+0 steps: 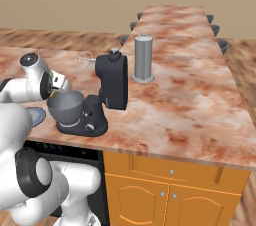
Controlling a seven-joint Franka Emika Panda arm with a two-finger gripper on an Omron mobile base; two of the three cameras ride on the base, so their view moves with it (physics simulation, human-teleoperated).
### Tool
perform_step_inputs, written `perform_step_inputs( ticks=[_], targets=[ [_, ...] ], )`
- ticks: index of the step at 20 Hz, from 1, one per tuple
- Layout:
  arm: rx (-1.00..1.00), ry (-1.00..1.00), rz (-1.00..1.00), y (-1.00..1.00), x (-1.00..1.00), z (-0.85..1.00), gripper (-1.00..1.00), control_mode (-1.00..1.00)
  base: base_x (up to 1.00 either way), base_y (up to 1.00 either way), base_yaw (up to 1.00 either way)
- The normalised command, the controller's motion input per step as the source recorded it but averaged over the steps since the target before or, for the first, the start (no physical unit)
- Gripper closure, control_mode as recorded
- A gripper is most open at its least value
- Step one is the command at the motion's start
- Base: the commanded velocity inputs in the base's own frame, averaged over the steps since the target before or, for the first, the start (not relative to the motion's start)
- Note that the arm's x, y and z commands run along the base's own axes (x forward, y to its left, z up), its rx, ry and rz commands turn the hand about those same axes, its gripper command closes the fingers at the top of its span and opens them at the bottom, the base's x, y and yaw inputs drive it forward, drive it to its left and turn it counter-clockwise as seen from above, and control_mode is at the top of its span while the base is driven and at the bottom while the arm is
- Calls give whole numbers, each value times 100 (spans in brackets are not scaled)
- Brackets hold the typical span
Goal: Add butter and sugar cubes to the stand mixer bowl and then turn on the stand mixer to begin making frosting.
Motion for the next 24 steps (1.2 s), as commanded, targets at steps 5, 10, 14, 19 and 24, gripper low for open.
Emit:
perform_step_inputs(
  ticks=[5,10,14,19,24],
  targets=[
    [-6,8,0,-5,0,-47,100,-100,0,0,0],
    [-5,13,0,-4,6,-51,100,-100,0,0,0],
    [-2,9,0,0,16,-43,100,-100,0,0,0],
    [0,3,0,0,27,-38,100,-100,0,0,0],
    [0,0,0,0,33,-19,100,-100,0,0,0]
  ],
)
